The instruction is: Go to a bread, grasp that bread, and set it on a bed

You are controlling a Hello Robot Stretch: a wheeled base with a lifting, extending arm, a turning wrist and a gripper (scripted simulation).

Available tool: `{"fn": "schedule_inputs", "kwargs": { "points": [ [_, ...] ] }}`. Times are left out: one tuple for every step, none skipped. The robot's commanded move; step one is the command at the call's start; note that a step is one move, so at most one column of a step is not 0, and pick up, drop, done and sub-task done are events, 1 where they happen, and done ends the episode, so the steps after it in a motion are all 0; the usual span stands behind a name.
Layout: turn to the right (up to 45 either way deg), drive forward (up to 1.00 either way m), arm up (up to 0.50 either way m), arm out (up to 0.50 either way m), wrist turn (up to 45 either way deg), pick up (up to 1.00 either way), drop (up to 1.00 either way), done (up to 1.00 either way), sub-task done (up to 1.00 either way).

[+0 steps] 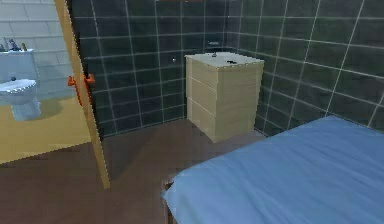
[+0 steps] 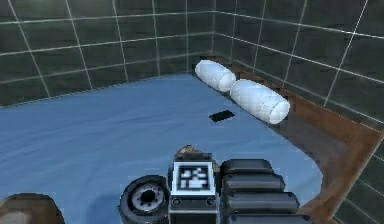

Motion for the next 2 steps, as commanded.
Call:
{"fn": "schedule_inputs", "kwargs": {
  "points": [
    [39.0,0.00,0.00,0.00,0.0,0.00,0.00,0.00,0.00],
    [-45.0,0.00,0.00,0.00,0.0,0.00,0.00,0.00,0.00]
  ]
}}
